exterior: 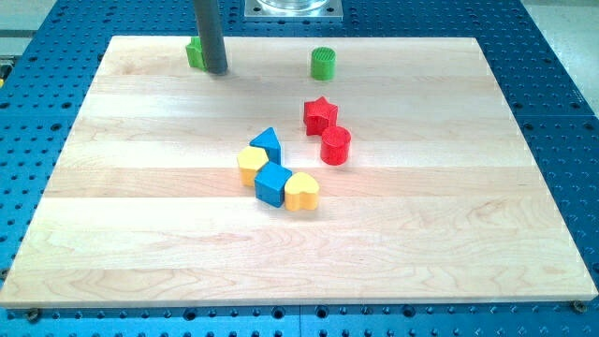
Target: Move the green star slightly to the left
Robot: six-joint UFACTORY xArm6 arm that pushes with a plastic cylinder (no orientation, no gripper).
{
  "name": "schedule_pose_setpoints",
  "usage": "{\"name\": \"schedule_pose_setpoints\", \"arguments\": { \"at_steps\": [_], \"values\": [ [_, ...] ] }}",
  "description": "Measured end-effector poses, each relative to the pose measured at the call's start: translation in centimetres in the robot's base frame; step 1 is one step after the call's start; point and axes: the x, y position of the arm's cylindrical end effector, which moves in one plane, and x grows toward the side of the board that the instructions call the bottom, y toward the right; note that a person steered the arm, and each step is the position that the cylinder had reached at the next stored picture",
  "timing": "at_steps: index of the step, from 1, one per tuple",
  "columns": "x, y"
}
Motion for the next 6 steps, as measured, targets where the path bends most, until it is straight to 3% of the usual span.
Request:
{"name": "schedule_pose_setpoints", "arguments": {
  "at_steps": [1,2,4,5,6],
  "values": [
    [-0.1,4.2],
    [-1.8,4.0],
    [-2.4,-2.7],
    [-2.4,-2.1],
    [-2.2,5.2]
  ]
}}
